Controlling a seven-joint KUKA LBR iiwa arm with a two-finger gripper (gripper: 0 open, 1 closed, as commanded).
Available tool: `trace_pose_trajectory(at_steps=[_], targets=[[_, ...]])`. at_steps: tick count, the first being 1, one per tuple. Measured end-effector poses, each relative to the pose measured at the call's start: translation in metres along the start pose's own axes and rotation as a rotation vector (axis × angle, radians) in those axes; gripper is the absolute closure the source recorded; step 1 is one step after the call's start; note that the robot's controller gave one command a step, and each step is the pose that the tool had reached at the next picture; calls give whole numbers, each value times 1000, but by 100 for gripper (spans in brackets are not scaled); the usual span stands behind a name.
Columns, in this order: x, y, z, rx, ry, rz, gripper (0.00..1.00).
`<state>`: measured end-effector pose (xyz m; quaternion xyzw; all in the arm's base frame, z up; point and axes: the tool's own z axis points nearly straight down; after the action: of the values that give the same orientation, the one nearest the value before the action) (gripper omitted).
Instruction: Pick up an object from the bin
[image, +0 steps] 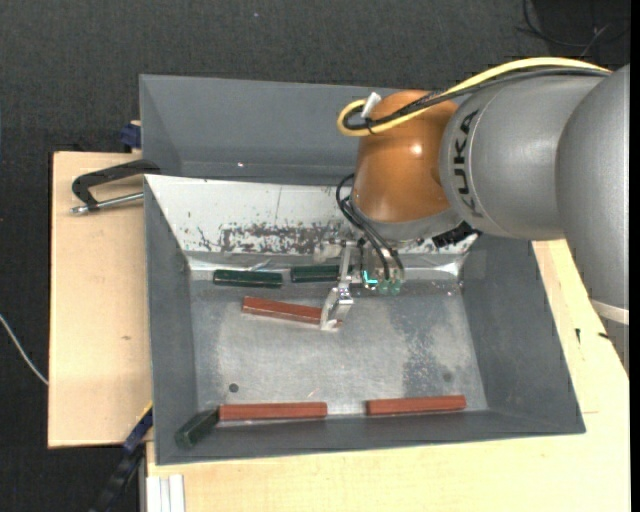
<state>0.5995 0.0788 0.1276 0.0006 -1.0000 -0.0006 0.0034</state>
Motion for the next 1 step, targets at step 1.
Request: trace_pose_trajectory(at_steps=[1], targets=[[-1, 0, -4, 0, -6, 1, 0]])
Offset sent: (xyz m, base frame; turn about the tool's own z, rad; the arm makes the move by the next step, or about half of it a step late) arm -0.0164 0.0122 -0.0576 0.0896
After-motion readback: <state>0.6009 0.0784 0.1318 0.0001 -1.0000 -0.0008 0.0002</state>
